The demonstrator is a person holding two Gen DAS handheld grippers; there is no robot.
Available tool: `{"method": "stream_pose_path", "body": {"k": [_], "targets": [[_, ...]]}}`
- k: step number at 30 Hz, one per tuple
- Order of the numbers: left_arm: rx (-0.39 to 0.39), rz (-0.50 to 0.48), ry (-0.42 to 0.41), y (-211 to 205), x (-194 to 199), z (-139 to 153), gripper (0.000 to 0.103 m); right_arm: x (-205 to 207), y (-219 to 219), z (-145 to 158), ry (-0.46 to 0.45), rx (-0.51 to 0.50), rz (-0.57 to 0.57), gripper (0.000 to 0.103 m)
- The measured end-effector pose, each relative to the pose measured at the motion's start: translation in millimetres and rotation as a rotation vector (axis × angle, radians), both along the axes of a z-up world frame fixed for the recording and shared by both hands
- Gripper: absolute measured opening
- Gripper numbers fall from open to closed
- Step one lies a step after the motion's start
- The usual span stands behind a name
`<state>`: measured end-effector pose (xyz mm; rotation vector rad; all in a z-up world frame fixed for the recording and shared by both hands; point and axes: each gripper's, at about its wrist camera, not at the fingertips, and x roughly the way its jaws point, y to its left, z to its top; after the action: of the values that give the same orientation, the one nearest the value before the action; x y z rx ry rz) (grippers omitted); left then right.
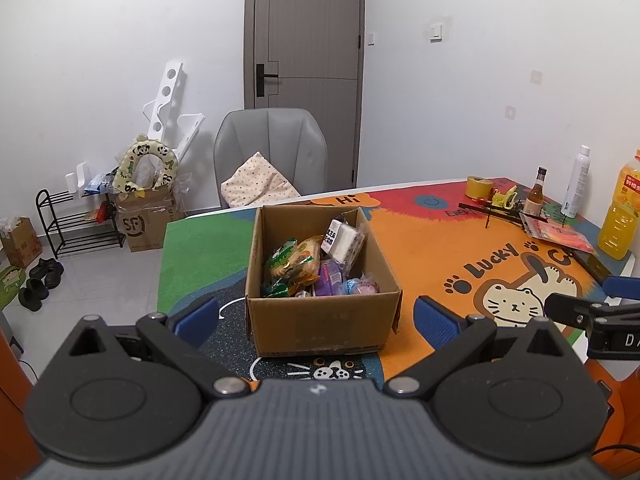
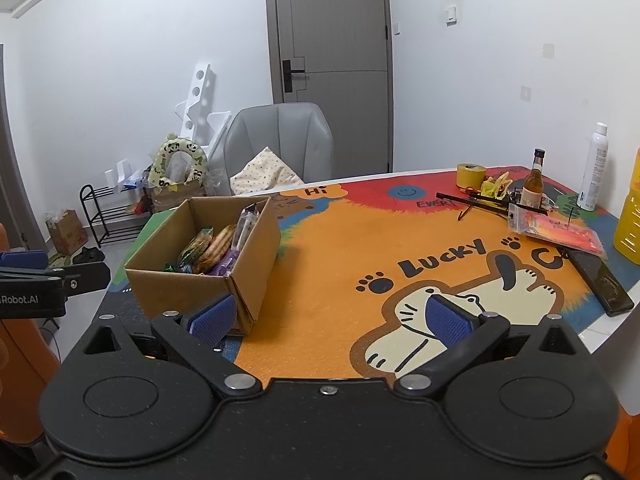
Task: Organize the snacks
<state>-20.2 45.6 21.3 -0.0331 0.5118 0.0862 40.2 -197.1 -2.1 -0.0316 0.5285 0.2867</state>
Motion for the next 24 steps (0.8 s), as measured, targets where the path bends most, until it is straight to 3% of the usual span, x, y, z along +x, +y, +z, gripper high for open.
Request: {"method": "stream_pose_path", "body": {"k": [24], "targets": [[-0.003, -0.012, 0.006, -7.0, 2.4, -0.8, 0.103, 3.5, -2.1, -3.1, 0.004, 0.003, -0.021, 0.103]]}}
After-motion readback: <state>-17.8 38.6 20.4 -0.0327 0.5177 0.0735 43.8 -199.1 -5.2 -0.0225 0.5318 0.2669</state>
